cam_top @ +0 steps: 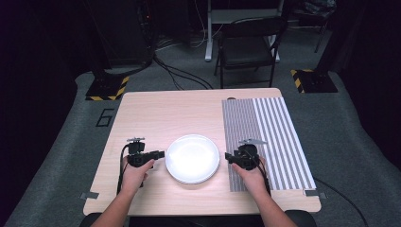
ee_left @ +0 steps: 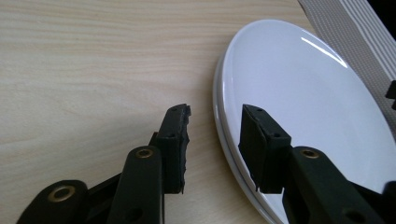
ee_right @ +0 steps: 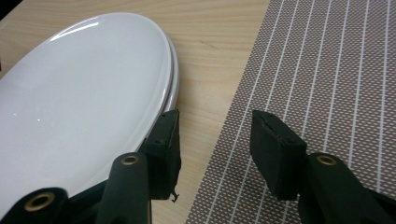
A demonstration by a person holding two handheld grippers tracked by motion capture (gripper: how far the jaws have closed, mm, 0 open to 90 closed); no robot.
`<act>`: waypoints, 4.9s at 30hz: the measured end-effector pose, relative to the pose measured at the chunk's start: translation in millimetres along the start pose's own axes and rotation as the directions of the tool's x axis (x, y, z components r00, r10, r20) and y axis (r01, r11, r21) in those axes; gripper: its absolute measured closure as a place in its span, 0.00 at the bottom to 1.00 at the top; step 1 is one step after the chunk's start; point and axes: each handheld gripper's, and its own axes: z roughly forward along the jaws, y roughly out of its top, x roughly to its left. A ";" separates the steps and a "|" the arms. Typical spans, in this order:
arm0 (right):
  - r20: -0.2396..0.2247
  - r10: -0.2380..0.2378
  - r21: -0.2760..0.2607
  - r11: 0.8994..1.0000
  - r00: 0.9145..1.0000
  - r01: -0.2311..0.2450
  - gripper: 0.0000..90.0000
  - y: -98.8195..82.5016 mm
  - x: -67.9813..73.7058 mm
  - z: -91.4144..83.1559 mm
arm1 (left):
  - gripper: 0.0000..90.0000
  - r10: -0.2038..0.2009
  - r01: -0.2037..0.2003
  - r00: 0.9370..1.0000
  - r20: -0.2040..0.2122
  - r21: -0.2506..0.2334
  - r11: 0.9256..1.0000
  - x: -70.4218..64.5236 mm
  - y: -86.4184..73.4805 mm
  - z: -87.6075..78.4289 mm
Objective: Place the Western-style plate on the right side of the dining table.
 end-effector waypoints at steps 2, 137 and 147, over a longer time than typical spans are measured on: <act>-0.012 0.019 0.002 1.000 1.000 -0.019 0.61 0.1 -0.4 -0.4 | 0.72 -0.011 0.011 1.000 0.014 0.008 1.000 0.0 0.1 -0.4; -0.293 0.460 0.109 0.887 0.838 -0.449 0.88 -27.0 -3.3 9.4 | 0.76 -0.083 0.086 0.987 0.135 -0.015 0.996 -22.7 -19.0 36.0; -0.323 0.456 0.099 0.888 0.829 -0.450 0.91 -26.8 -3.9 9.7 | 0.81 -0.098 0.100 0.986 0.135 -0.009 0.995 -21.3 -18.5 38.6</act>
